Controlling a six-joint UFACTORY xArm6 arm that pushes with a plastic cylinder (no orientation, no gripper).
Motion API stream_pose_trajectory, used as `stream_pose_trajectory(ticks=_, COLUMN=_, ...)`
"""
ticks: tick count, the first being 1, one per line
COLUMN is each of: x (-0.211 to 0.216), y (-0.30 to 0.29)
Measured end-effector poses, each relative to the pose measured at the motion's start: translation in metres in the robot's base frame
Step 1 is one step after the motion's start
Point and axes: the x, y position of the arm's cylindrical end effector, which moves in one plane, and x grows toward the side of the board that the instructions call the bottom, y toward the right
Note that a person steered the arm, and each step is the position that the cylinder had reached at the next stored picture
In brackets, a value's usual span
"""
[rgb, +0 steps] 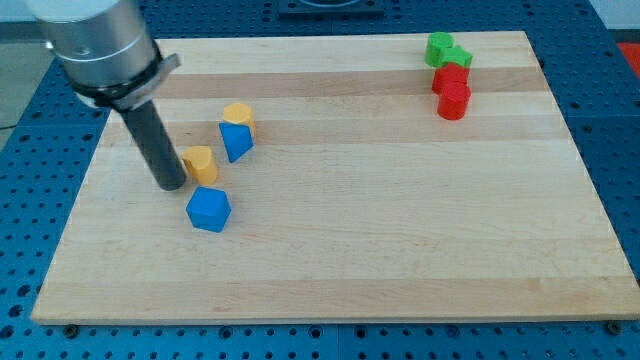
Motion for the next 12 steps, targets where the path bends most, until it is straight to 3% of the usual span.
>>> stream_pose_trajectory(ticks=2, x=0.000, y=0.059)
stream_pose_trajectory(ticks=4, x=0.011, y=0.053)
stream_pose_trajectory(ticks=5, x=0.012, y=0.084)
stream_pose_trajectory(ticks=7, x=0.031, y=0.024)
stream_pose_trajectory(ticks=9, x=-0.001, y=-0.057)
stream_pose_trajectory(ticks=10, x=-0.021, y=-0.038)
stream_pose_trajectory(ticks=12, x=-0.020, y=0.042)
